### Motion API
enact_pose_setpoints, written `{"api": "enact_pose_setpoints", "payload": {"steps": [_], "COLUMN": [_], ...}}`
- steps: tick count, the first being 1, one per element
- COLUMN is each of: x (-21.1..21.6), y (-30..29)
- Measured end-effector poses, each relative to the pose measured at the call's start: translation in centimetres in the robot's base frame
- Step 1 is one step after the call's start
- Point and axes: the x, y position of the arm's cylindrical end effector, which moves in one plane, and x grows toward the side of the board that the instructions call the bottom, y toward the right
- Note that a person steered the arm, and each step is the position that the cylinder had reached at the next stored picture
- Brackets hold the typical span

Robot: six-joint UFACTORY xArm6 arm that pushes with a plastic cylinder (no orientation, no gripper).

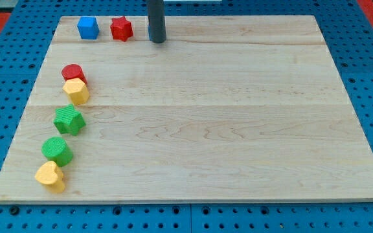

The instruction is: Separate the red circle from the yellow hexagon

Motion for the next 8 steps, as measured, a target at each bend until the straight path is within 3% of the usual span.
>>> {"api": "enact_pose_setpoints", "payload": {"steps": [1, 5, 7, 8], "x": [3.3, 5.1, 13.7, 11.9], "y": [-0.4, -22.4, -23.4, -21.6]}}
